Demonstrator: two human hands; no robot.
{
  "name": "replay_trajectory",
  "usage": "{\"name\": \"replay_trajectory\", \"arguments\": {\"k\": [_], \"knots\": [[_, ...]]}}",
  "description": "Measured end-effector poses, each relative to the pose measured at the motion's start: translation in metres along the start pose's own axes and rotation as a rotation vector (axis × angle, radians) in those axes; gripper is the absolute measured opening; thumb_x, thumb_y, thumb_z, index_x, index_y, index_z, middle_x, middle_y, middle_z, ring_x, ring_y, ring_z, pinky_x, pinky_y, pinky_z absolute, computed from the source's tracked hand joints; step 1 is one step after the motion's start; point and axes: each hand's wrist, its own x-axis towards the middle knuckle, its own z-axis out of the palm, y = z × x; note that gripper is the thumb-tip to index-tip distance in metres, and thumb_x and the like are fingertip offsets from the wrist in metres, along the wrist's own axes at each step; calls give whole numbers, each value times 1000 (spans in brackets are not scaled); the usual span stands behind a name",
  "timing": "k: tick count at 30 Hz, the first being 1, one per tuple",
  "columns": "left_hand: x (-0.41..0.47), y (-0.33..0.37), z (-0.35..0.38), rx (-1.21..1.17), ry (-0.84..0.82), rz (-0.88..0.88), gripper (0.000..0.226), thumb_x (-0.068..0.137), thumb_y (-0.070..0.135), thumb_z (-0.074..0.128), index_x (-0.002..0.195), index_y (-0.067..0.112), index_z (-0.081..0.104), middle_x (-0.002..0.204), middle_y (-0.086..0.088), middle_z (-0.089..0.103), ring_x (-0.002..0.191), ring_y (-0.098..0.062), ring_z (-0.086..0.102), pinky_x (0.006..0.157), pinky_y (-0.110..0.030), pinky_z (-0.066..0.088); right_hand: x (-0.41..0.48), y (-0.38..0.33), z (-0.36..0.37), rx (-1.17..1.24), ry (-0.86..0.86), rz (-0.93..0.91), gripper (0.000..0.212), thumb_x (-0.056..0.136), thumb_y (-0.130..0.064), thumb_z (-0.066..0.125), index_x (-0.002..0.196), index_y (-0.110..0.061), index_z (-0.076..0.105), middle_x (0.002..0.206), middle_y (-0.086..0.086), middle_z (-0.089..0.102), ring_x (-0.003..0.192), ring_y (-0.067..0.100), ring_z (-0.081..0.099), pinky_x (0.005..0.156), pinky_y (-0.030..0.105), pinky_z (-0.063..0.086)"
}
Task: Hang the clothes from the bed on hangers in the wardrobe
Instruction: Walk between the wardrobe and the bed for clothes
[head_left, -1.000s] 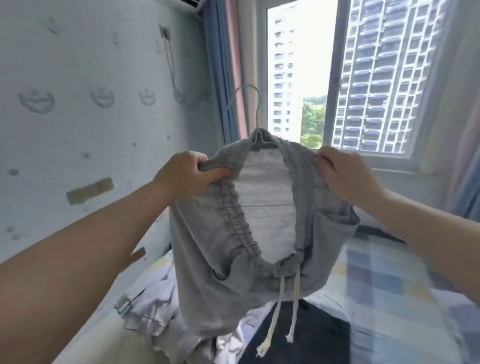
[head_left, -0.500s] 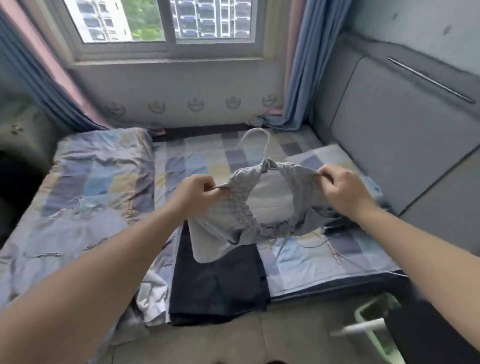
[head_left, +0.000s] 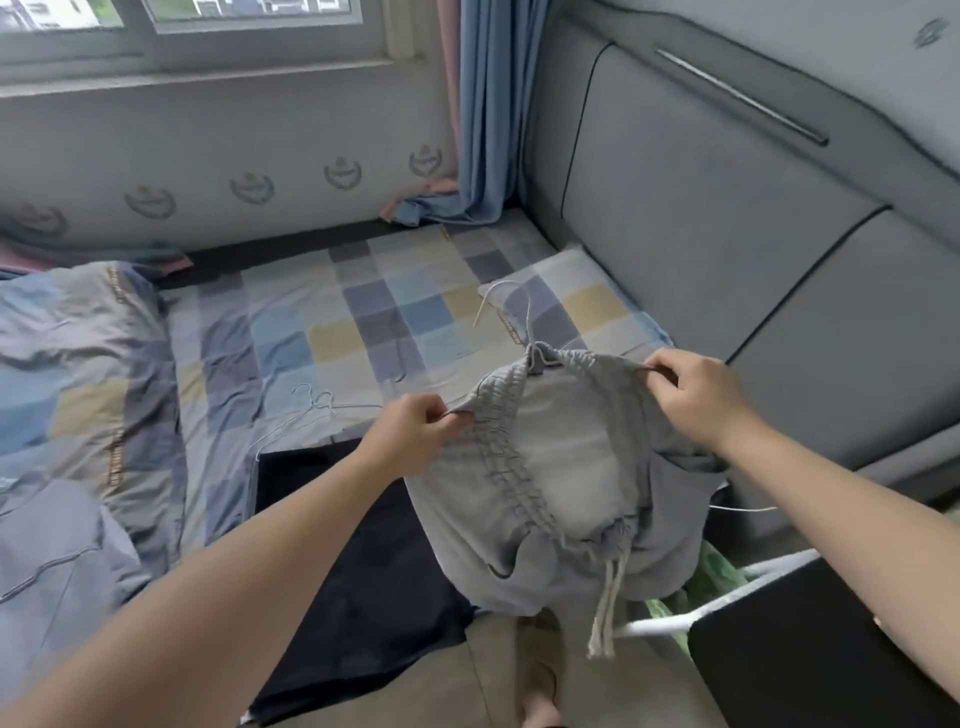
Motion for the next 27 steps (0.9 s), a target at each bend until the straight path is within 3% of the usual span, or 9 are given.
{"name": "replay_trajectory", "arguments": {"k": [4,9,12,19,22,25,27], "knots": [[37,-5,32,3,-2,-129,48,91,55,63,75,11,56,62,3,51,57,-15,46,55,-31,34,48,40,28,13,-175,29,16,94,-20,54,81,-21,64,69,-9,58,73,22,55,65,36,45],[71,-30,71,72,-2,-306,49,91,56,61,82,8,58,68,0,56,60,-17,49,54,-32,34,96,74,84,-26,-415,64,15,96,-27,51,89,-24,64,89,1,68,86,27,59,75,43,51],[101,-49,88,120,-5,-393,38,94,51,59,85,15,60,74,3,60,67,-15,54,54,-31,37,123,87,124,-79,-481,77,17,96,-30,49,94,-24,65,98,4,69,92,29,60,80,42,49],[217,-125,137,150,12,-455,20,96,37,54,91,18,57,96,-3,64,86,-23,59,75,-40,51,190,132,237,-198,-456,111,21,98,-33,45,98,-24,64,104,4,67,97,31,59,83,43,47],[269,-165,162,201,19,-475,22,98,38,48,103,18,56,111,-8,62,105,-32,54,88,-45,47,220,147,292,-262,-414,114,22,99,-31,44,103,-23,64,108,5,65,101,32,58,83,41,42],[316,-195,181,198,64,-529,39,101,49,40,123,19,52,129,-9,58,125,-34,45,97,-46,39,254,151,343,-257,-326,198,28,101,-33,43,122,-21,58,125,8,58,113,33,53,93,44,38],[335,-210,192,117,76,-614,56,100,59,35,142,23,43,149,-6,46,142,-31,30,109,-49,30,267,148,372,-197,-334,288,48,101,-40,42,146,-25,35,150,5,38,133,32,38,105,51,31]]}}
